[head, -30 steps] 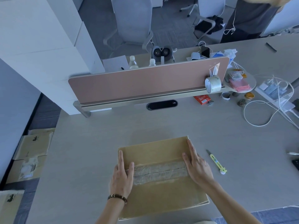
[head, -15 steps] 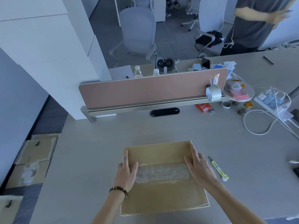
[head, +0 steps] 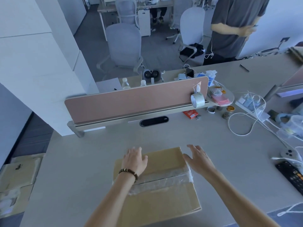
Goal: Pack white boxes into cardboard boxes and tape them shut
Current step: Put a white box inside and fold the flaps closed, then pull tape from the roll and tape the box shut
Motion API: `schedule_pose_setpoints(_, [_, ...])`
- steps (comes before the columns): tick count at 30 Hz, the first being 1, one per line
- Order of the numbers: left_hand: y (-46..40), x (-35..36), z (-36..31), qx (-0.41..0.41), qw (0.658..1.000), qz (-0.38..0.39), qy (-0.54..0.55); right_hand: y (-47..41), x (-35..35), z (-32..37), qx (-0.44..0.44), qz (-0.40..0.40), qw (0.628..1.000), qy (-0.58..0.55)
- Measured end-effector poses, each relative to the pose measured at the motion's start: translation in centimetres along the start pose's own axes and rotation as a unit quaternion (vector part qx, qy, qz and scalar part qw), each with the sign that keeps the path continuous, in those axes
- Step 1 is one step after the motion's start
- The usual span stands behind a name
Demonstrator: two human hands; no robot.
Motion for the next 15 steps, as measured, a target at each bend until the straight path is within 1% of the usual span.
schedule_pose_setpoints(3, [-2.0, -0.4, -3.2, 0.037, 0.999, 0.009, 0.005, -1.0, -1.9, -0.9, 0.004, -0.016, 1.0, 0.01])
schedule_pose_setpoints(7, [-4.8, -0.6, -7.3, 0.063, 0.998, 0.021, 0.0, -3.1, -4.8, -2.3, 0.007, -0.024, 0.999, 0.03])
schedule_pose_setpoints(15, [-11.4, -0.6, -15.3, 0.09, 0.995, 0.049, -0.013, -8.8, -11.4, -4.3, -0.005, -0.036, 0.997, 0.07])
Point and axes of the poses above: each hand's wrist, its own y-axis away from the middle knuckle, its own x-axis out of the palm, z = x × y, the point moved 3 cm from there along -y, towards the middle knuckle, and after that the axes turned 6 degrees about x, right-handed, at the moved point
